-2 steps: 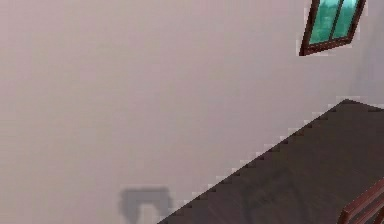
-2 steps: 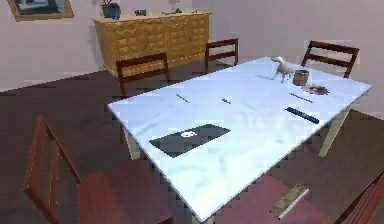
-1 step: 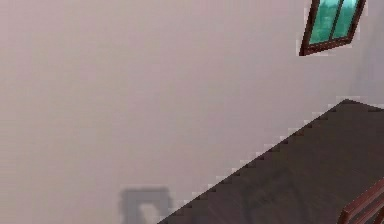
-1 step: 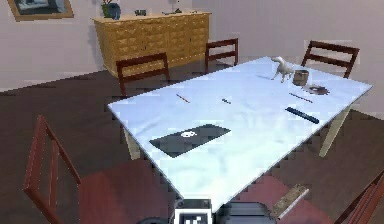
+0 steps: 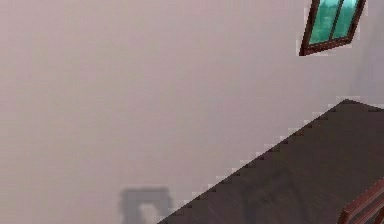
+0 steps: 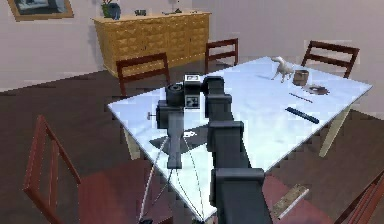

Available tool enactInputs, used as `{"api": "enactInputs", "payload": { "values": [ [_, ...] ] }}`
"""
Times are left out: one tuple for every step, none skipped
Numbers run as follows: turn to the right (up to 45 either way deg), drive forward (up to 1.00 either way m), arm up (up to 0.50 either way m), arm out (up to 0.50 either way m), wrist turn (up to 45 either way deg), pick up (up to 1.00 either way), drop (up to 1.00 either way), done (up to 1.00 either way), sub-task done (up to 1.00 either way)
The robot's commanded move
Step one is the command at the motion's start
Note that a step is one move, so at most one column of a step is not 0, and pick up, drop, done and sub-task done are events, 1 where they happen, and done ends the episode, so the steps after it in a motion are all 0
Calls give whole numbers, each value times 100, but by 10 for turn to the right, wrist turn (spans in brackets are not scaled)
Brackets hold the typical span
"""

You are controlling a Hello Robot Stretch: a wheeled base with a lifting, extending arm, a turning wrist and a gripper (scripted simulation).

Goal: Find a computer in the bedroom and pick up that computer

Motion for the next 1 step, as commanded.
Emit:
{"api": "enactInputs", "payload": {
  "values": [
    [0, 0, 0, 0, 450, 0, 0, 0, 0]
  ]
}}
